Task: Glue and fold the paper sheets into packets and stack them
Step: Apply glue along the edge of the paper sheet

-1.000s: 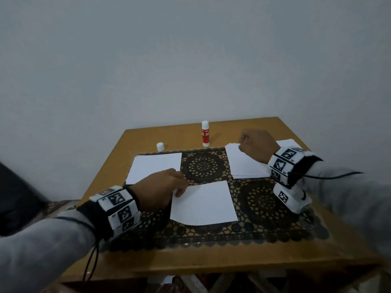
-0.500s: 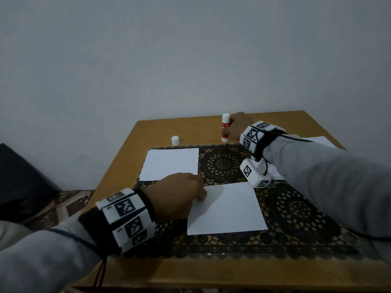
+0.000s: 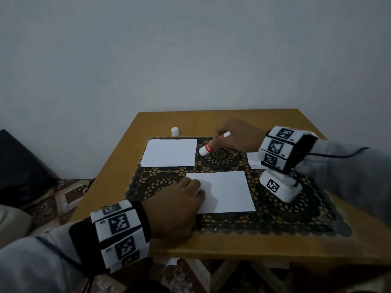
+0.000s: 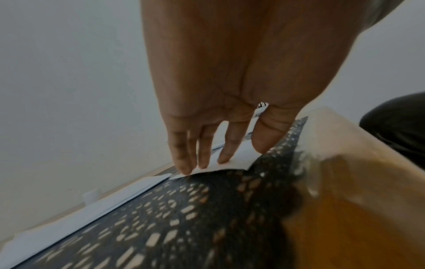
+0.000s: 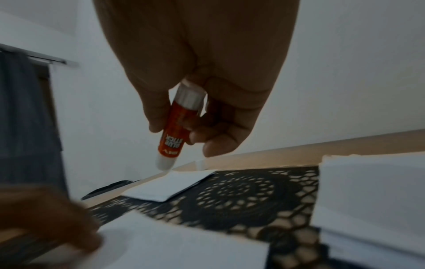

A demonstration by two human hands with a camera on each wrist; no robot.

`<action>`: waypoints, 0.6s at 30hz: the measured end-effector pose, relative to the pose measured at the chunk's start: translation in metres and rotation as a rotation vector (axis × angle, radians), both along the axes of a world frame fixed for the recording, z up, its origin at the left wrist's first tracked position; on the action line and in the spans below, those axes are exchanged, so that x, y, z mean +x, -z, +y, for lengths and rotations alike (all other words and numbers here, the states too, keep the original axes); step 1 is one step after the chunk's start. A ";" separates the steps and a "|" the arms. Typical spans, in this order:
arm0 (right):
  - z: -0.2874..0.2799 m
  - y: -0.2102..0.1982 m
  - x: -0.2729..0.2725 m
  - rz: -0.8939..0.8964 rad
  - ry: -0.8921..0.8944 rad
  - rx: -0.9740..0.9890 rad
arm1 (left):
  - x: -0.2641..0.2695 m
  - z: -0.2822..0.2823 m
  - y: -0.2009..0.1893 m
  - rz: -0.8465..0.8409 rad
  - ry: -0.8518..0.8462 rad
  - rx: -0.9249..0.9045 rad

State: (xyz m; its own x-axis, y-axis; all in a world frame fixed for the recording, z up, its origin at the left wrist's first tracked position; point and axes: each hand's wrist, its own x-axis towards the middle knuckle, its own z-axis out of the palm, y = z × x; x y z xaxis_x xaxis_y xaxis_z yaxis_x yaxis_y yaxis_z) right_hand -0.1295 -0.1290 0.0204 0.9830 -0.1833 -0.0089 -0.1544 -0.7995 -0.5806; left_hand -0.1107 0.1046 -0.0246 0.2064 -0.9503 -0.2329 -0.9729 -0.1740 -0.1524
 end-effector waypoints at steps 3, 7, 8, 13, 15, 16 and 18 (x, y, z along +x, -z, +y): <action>0.022 0.001 -0.010 -0.080 -0.029 -0.065 | -0.009 0.005 0.002 -0.022 -0.009 -0.014; 0.047 0.011 -0.005 -0.114 -0.032 -0.101 | -0.014 0.006 0.000 0.008 -0.017 0.007; 0.053 0.014 -0.003 -0.114 -0.040 -0.110 | -0.013 0.006 -0.001 0.014 -0.018 0.006; 0.070 0.024 0.004 -0.091 -0.078 -0.149 | -0.008 0.004 -0.004 0.052 -0.025 0.002; 0.069 0.026 0.003 -0.088 -0.067 -0.128 | -0.008 0.002 -0.004 0.054 -0.023 -0.014; 0.068 0.026 0.002 -0.082 -0.064 -0.122 | -0.008 0.001 -0.004 0.054 -0.027 -0.021; 0.064 0.026 0.001 -0.067 -0.062 -0.145 | -0.008 -0.002 -0.004 0.056 -0.033 -0.040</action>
State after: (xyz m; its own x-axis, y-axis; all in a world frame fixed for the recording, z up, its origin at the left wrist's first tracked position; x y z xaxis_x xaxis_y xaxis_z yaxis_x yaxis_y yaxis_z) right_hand -0.1288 -0.0653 -0.0057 0.9900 -0.1167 0.0788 -0.0669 -0.8822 -0.4660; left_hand -0.1187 0.1028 -0.0201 0.2252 -0.9520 -0.2071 -0.9734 -0.2106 -0.0906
